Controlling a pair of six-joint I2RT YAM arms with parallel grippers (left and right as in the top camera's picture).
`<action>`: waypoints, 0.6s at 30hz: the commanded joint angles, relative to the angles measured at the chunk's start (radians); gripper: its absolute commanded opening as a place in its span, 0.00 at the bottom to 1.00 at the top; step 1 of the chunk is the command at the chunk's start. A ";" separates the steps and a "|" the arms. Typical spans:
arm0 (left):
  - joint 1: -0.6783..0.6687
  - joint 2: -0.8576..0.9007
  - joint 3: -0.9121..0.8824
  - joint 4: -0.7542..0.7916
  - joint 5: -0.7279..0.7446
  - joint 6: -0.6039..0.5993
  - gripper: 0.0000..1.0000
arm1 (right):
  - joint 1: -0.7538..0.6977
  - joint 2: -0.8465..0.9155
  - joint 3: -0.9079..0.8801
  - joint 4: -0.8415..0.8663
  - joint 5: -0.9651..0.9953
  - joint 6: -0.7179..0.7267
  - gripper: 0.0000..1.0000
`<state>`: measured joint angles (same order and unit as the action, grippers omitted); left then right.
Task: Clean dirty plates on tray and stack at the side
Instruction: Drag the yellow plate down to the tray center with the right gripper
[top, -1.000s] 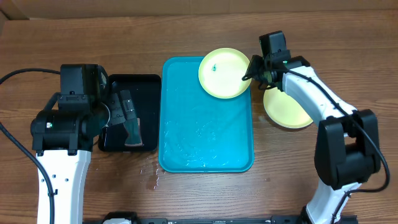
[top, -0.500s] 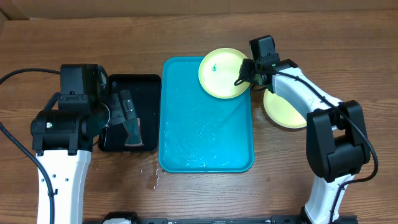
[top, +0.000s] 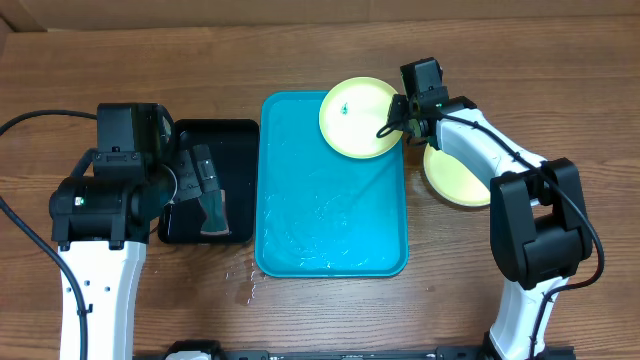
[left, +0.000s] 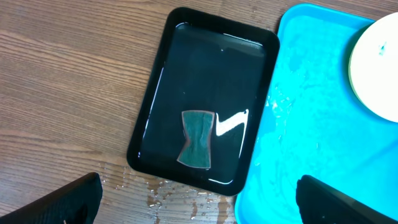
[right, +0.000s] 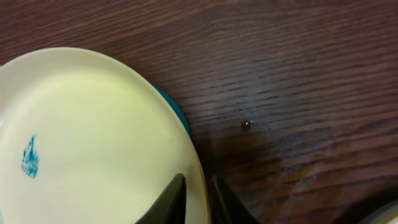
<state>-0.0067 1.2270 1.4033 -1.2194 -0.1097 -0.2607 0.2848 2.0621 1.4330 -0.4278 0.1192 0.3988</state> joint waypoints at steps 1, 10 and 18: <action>0.003 0.003 0.013 0.000 -0.009 -0.016 1.00 | 0.000 0.013 -0.010 0.007 0.015 -0.007 0.14; 0.003 0.003 0.013 0.000 -0.009 -0.016 1.00 | 0.000 0.015 -0.013 0.000 0.015 -0.007 0.15; 0.003 0.003 0.013 0.000 -0.009 -0.016 1.00 | 0.000 0.016 -0.013 -0.025 0.015 -0.007 0.11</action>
<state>-0.0067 1.2270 1.4033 -1.2198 -0.1097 -0.2607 0.2848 2.0674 1.4300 -0.4576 0.1200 0.3939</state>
